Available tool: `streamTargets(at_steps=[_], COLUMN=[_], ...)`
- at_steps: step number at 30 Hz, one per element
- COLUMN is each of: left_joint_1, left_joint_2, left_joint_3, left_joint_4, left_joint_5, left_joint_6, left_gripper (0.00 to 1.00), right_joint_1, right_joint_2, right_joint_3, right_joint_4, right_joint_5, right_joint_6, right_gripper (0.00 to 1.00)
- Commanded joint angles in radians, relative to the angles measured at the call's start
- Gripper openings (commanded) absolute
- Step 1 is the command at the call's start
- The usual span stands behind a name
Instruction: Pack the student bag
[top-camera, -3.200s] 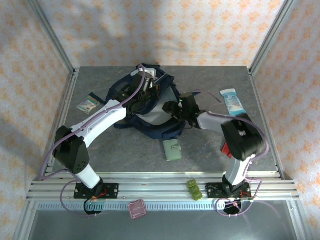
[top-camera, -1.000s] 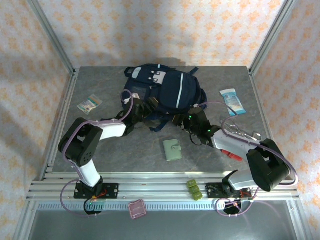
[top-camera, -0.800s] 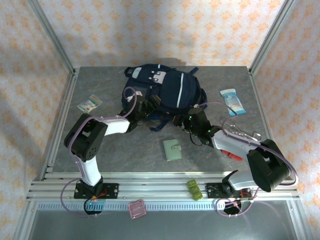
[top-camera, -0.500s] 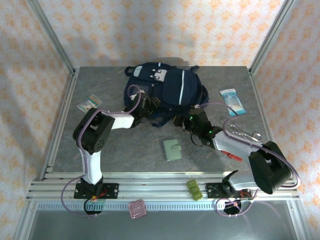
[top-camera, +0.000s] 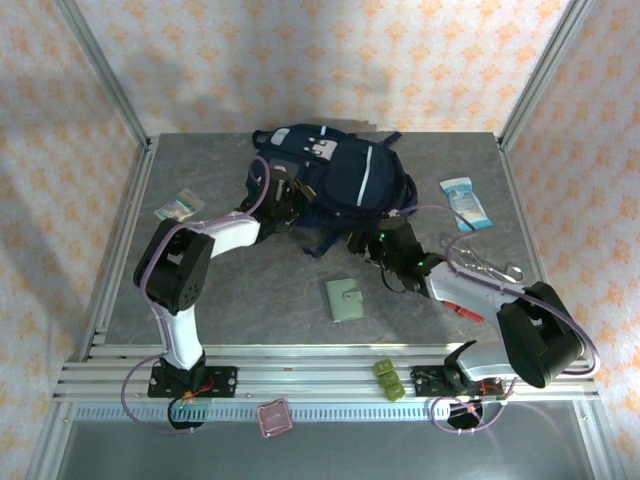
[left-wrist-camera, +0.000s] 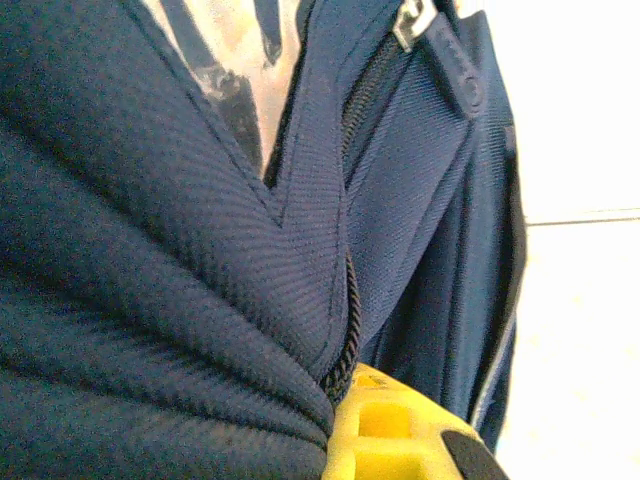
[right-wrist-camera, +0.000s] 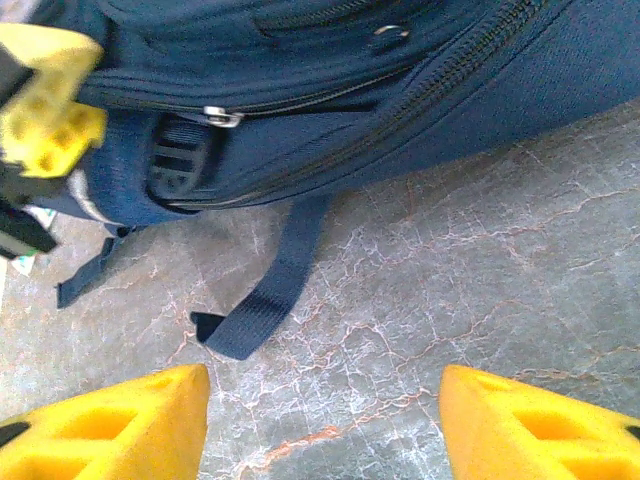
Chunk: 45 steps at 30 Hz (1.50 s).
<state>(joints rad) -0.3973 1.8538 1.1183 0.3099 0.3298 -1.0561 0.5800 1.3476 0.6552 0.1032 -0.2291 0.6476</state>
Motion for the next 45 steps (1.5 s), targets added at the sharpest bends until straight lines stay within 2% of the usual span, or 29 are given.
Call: streamTargets(at_steps=[1, 9, 11, 15, 20, 23, 26, 31, 34, 37, 40, 43, 45], left_joint_1=[-0.002, -0.006, -0.006, -0.008, -0.006, -0.006, -0.007, -0.008, -0.013, -0.023, -0.035, -0.046, -0.048], left_joint_2=[-0.14, -0.203, -0.206, -0.205, -0.207, -0.206, -0.202, -0.213, -0.21, -0.205, -0.197, -0.191, -0.19], left_joint_3=[-0.009, -0.025, -0.041, -0.06, -0.064, -0.057, -0.061, -0.085, -0.082, -0.068, -0.058, -0.055, -0.058], left_joint_4=[0.044, 0.029, 0.05, 0.069, 0.102, 0.106, 0.111, 0.133, 0.141, 0.139, 0.138, 0.139, 0.139], left_joint_5=[0.069, 0.089, 0.095, 0.096, 0.101, 0.113, 0.128, 0.128, 0.132, 0.135, 0.133, 0.135, 0.134], left_joint_6=[-0.013, -0.022, -0.035, -0.058, -0.088, -0.089, -0.094, -0.105, -0.11, -0.107, -0.105, -0.106, -0.104], left_gripper=[0.0, 0.0, 0.0, 0.0, 0.0, 0.0, 0.0, 0.0, 0.0, 0.0, 0.0, 0.0, 0.0], right_joint_1=[0.016, 0.035, 0.035, 0.034, 0.032, 0.027, 0.027, 0.027, 0.027, 0.027, 0.029, 0.027, 0.025], right_joint_2=[0.004, 0.084, 0.121, 0.231, 0.344, 0.368, 0.348, 0.249, 0.264, 0.315, 0.363, 0.395, 0.407], right_joint_3=[0.074, 0.199, 0.226, 0.266, 0.22, 0.212, 0.245, 0.265, 0.314, 0.38, 0.447, 0.498, 0.519], right_joint_4=[-0.027, -0.015, -0.005, 0.014, 0.06, 0.052, 0.023, 0.051, 0.01, -0.042, -0.113, -0.179, -0.221], right_joint_5=[0.032, -0.02, -0.03, -0.043, -0.04, -0.01, 0.006, 0.0, 0.025, 0.05, 0.132, 0.227, 0.291], right_joint_6=[-0.036, -0.053, -0.064, -0.068, -0.034, -0.013, -0.017, -0.005, -0.002, 0.02, 0.075, 0.147, 0.196], right_gripper=[0.6, 0.58, 0.53, 0.28, 0.18, 0.19, 0.24, 0.56, 0.6, 0.6, 0.56, 0.47, 0.33])
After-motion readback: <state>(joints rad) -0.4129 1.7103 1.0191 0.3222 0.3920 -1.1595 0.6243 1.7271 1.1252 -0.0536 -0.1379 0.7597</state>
